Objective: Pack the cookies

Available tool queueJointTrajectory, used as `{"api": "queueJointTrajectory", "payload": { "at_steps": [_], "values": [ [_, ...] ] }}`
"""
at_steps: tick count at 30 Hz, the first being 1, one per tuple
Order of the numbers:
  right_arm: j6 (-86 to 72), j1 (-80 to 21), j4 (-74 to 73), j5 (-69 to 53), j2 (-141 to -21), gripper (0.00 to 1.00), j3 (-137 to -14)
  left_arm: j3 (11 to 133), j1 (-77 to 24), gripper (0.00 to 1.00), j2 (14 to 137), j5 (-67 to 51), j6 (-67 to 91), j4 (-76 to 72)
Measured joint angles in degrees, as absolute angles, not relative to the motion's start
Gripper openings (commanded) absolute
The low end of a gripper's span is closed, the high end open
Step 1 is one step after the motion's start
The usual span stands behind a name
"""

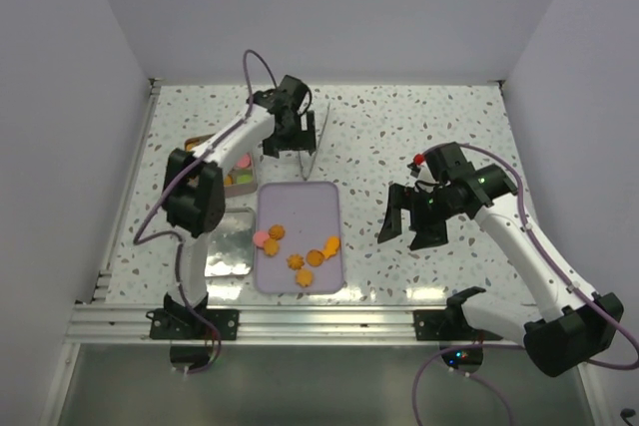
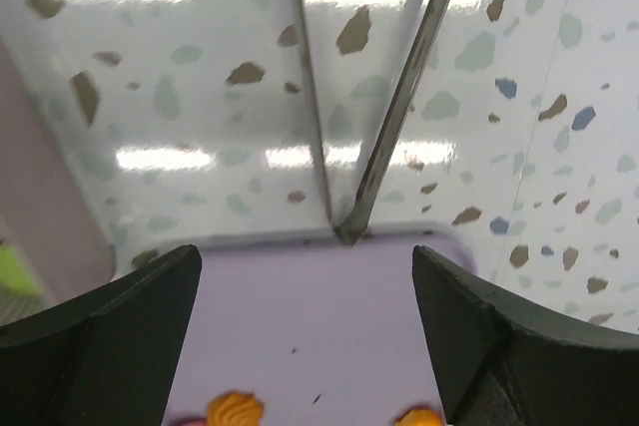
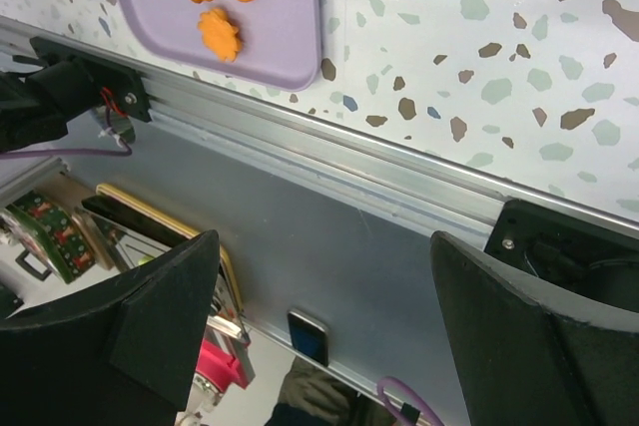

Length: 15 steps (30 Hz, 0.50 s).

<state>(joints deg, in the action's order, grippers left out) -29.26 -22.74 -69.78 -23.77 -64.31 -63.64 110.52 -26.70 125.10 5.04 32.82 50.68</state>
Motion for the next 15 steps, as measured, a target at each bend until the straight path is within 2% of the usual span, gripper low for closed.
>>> {"api": "queueJointTrajectory", "payload": {
  "at_steps": [6, 9, 12, 15],
  "values": [
    [-29.34, -22.63, -68.42, -25.67, -63.35, 0.90, -61.71, 82.91, -26.92, 0.78, 90.17, 10.68, 33.41, 51.57],
    [-29.54, -22.57, -67.55, -26.81, -63.33, 0.90, -60.20, 74.11, -26.92, 0.72, 79.33, 12.45, 33.89, 52.53],
    [-29.80, -22.48, -66.43, -28.08, -63.40, 0.90, -59.18, 66.54, -26.92, 0.64, 74.04, 14.00, 34.54, 54.50],
    [-29.98, -22.48, -65.78, -28.71, -63.44, 0.90, -59.09, 60.42, -26.92, 0.62, 73.78, 15.33, 35.64, 56.69]
  ]
}}
